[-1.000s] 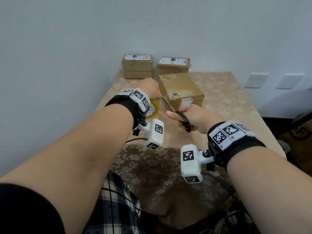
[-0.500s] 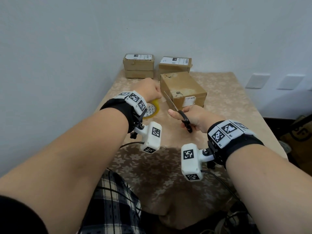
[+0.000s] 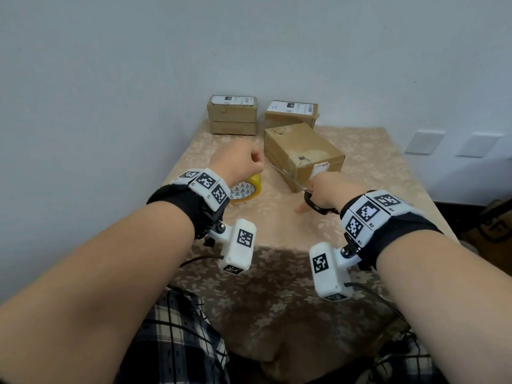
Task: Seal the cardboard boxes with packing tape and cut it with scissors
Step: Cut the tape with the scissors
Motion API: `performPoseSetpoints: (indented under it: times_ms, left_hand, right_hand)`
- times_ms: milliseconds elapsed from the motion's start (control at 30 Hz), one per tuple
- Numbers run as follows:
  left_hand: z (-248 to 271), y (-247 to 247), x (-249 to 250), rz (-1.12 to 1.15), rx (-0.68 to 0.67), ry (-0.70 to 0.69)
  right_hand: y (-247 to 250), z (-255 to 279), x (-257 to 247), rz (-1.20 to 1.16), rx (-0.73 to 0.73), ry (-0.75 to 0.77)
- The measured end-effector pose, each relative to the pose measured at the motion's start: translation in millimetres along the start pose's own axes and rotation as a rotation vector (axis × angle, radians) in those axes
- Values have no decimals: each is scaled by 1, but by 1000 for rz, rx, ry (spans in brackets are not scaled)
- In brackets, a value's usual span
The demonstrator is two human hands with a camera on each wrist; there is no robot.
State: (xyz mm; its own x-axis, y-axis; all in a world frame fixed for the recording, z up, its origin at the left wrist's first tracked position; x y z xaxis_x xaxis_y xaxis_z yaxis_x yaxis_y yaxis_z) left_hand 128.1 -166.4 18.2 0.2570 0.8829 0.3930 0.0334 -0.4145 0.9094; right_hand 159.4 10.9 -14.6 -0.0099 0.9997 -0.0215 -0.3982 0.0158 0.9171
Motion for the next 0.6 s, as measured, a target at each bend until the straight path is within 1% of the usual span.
performPoseSetpoints:
  times_ms: [100, 167, 233, 300, 367, 467, 533, 600]
  left_hand:
    - [0, 0, 4, -5, -15, -35]
    - [-3, 2, 15, -51, -42, -110]
    - [-9, 4, 27, -169, -75, -194]
    - [-16, 7, 34, -282, -64, -242]
    - [-21, 10, 35, -310, -51, -240]
    - [-22, 10, 28, -260, -56, -205]
    - [-19, 10, 21, -217, -16, -162]
    - [-15, 10, 15, -176, 39, -114]
  right_hand:
    - [-2, -1, 5, -252, -48, 32]
    - [-7, -4, 12, -303, -60, 46]
    - [-15, -8, 18, -344, -55, 59]
    - [-21, -10, 20, -409, -30, 80]
    - [-23, -11, 20, -437, -2, 96]
    - [-16, -8, 13, -426, 6, 133]
    - [-11, -3, 3, -443, 35, 186]
    - [-8, 0, -10, -454, 51, 272]
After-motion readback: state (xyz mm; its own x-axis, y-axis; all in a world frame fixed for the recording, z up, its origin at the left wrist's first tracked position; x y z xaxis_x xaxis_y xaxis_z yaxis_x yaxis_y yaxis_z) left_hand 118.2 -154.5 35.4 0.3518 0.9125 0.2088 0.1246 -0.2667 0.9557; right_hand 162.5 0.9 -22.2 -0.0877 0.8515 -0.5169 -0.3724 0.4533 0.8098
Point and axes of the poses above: each hand's wrist, its own z-axis away from the middle knuckle, its own y-axis out of the back of the hand, x = y × z, the point moved 4 cm from there along -z, towards the middle knuckle, and after that the axes turned 3 degrees about y, right-handed, at the moved point
